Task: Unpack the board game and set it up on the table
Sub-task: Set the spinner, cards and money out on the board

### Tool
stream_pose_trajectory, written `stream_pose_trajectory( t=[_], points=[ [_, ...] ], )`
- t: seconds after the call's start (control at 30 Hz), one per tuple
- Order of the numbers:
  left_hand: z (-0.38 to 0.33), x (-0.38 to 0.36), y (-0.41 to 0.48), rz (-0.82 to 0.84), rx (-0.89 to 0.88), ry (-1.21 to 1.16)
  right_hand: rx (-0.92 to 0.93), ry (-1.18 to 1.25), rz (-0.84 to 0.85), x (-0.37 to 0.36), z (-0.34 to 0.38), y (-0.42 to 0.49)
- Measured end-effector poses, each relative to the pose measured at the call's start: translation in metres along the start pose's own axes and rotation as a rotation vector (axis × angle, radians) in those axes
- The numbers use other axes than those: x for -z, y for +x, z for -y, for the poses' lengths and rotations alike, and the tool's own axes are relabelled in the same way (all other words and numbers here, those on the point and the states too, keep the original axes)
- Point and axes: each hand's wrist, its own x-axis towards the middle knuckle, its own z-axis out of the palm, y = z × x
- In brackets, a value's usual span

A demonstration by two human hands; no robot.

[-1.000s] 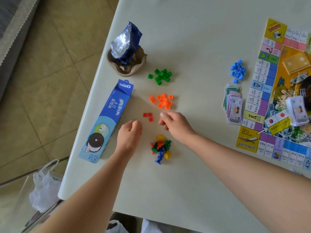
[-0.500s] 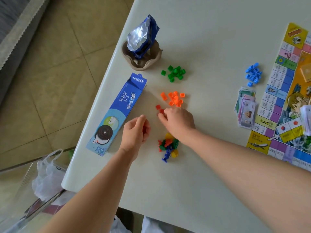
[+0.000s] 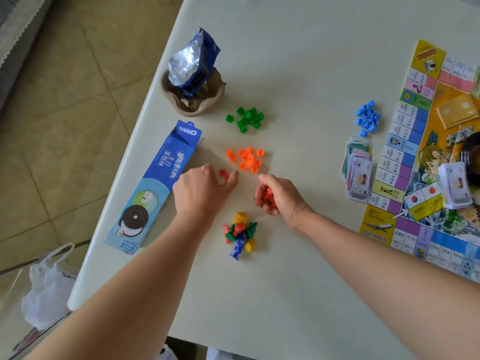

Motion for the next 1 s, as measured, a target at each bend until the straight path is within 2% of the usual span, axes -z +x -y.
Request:
stream_pose_trajectory(
  t=[0.1, 0.2, 0.3, 0.4, 0.47, 0.53, 0.63, 0.67, 0.7, 0.8, 1.0],
  points=[
    [-0.003, 0.001, 0.012, 0.1, -0.103, 0.224, 0.008, 0.0, -0.01, 0.006, -0.002, -0.002],
    [-0.008, 0.0, 0.016, 0.131, -0.181, 0.334, 0.019, 0.002, -0.012, 0.009, -0.002, -0.003],
    [-0.011, -0.004, 0.015, 0.103, -0.237, 0.364, 0.023, -0.006, -0.016, 0.014, -0.003, -0.004],
    [-0.008, -0.009, 0.009, 0.063, -0.257, 0.284, 0.027, 0.006, -0.019, 0.016, -0.004, -0.006],
    [-0.002, -0.011, 0.009, 0.051, -0.197, 0.116, 0.029, 0.048, -0.03, 0.018, -0.003, -0.007],
    [-0.003, -0.01, 0.006, 0.097, -0.088, -0.176, 0.015, 0.123, -0.06, 0.023, -0.003, -0.009],
    [-0.019, 0.003, -0.008, 0.343, 0.243, -1.036, -0.033, 0.229, -0.085, 0.031, -0.004, -0.015],
    [-0.026, 0.008, -0.015, 0.428, 0.322, -1.255, -0.053, 0.246, -0.082, 0.034, -0.006, -0.019],
    [-0.031, 0.009, -0.021, 0.5, 0.352, -1.368, -0.072, 0.253, -0.074, 0.038, -0.007, -0.022],
    [-0.053, 0.009, -0.043, 0.647, 0.329, -1.399, -0.098, 0.285, -0.072, 0.054, -0.013, -0.039],
    [-0.12, 0.001, -0.083, 0.718, 0.258, -1.459, -0.039, 0.425, -0.163, 0.108, -0.041, -0.083]
  ],
)
